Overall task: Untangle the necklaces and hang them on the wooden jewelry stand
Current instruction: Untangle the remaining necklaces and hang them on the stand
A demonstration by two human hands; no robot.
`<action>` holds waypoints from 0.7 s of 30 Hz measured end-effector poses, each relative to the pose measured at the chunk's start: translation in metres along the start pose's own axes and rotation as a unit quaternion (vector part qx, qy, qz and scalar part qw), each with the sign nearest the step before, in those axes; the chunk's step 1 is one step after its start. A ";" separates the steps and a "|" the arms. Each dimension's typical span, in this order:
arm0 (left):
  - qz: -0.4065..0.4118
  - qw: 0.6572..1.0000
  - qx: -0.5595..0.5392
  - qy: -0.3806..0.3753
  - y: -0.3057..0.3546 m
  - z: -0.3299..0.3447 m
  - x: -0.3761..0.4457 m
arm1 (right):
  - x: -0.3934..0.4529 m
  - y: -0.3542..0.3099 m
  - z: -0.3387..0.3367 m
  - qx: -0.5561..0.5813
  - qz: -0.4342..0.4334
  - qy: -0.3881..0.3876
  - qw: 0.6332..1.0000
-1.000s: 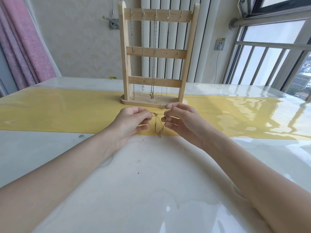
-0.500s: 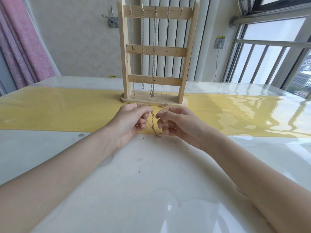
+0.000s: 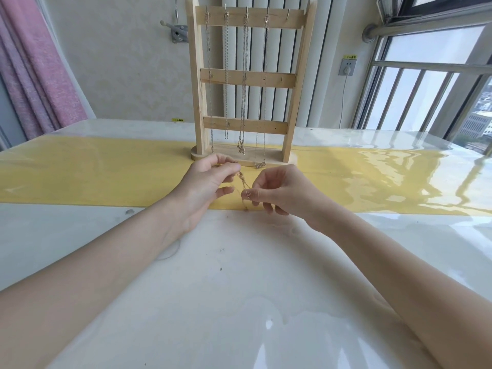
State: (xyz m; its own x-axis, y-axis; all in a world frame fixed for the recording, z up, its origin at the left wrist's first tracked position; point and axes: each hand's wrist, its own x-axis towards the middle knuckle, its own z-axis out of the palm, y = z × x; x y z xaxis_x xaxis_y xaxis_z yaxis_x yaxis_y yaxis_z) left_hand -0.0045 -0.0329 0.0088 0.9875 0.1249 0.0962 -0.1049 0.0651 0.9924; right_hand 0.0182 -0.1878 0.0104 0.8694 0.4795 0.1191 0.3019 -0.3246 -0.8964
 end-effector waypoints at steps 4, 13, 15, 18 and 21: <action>-0.040 0.993 -0.115 -0.004 0.000 0.000 0.001 | 0.003 0.005 0.001 -0.071 -0.020 0.029 0.997; 0.040 0.999 0.016 -0.002 -0.003 0.001 -0.001 | 0.007 0.012 0.003 -0.087 -0.090 0.078 0.989; 0.053 0.997 0.053 -0.009 -0.003 0.003 -0.003 | 0.007 0.010 0.003 -0.063 -0.101 0.076 0.990; 0.055 0.997 0.057 0.000 -0.002 0.004 -0.003 | 0.007 0.009 0.003 -0.027 -0.094 0.065 0.993; 0.057 0.997 0.047 0.006 -0.001 0.002 -0.003 | 0.006 0.009 0.001 -0.005 -0.084 0.063 0.995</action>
State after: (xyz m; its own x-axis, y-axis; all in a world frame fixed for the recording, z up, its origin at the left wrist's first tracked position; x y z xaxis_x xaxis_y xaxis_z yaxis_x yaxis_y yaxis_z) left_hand -0.0072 -0.0351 0.0079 0.9684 0.1386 0.2075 -0.2035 -0.0426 0.9781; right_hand 0.0255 -0.1868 0.0028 0.8487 0.4217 0.3191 0.4496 -0.2577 -0.8553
